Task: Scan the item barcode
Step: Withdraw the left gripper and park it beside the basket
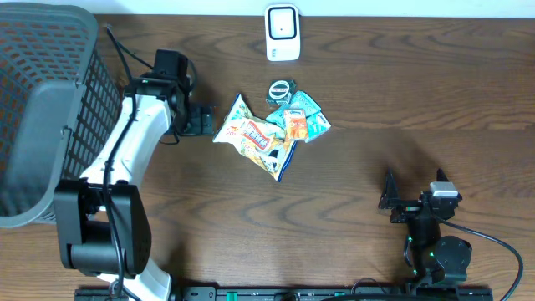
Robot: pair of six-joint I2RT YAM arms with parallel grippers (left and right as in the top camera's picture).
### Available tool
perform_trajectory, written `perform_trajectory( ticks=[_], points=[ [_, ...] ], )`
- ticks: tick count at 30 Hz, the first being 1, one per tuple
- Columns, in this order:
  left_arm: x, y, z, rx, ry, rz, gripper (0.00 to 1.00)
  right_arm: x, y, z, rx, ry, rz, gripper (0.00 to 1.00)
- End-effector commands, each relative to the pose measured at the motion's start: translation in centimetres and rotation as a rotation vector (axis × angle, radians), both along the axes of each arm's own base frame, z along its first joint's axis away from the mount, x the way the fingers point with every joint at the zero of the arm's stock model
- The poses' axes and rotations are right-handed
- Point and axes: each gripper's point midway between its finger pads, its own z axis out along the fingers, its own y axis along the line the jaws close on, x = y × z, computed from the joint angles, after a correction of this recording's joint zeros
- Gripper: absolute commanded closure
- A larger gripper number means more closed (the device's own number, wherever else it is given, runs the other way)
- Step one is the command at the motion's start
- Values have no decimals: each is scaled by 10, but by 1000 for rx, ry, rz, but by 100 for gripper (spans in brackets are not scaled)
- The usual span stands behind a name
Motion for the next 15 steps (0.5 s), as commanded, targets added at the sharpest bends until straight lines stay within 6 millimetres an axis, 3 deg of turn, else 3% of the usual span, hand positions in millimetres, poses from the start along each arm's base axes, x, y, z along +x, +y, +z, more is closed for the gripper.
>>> perform_trajectory(
  ticks=[1, 5, 15],
  points=[
    [-5, 28, -1, 83, 21, 47, 2, 0, -1, -1, 3, 4, -4, 1],
    [-9, 45, -1, 120, 34, 83, 2, 0, -1, -1, 3, 4, -4, 1],
    [-9, 45, -1, 121, 37, 84, 2, 0, -1, -1, 3, 4, -4, 1]
  ],
)
